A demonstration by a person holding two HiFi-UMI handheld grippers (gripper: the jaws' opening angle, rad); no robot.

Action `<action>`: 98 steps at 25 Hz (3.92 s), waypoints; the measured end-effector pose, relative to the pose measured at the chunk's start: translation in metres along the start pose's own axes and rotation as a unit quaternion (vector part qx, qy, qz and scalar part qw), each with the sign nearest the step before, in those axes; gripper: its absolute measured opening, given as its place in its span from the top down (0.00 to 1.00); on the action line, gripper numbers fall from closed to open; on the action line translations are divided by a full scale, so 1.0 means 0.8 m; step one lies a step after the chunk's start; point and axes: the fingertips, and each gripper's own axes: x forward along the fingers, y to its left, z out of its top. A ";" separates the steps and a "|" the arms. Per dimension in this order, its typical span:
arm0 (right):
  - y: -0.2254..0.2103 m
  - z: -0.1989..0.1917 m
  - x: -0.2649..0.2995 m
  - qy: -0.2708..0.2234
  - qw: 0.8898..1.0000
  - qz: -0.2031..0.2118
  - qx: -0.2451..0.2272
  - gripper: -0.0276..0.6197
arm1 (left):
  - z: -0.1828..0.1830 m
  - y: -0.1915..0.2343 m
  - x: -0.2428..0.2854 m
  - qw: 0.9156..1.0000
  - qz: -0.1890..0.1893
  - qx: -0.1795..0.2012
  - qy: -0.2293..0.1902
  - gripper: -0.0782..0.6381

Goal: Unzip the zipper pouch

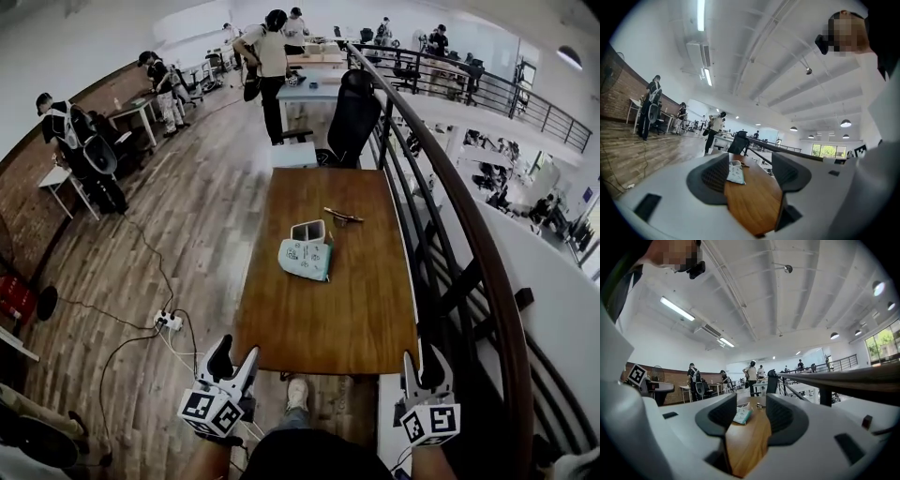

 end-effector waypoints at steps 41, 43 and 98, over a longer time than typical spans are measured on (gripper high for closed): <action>0.050 -0.130 0.343 0.182 0.977 0.113 -0.016 0.70 | -0.058 0.108 0.208 0.989 -0.051 -0.018 0.138 0.50; 0.049 -0.145 0.366 0.191 0.973 0.126 -0.020 0.70 | -0.059 0.110 0.201 0.989 -0.037 -0.019 0.139 0.50; 0.110 -0.213 0.399 0.342 0.864 0.166 0.330 0.93 | -0.131 0.090 0.211 0.970 -0.124 0.057 0.201 0.55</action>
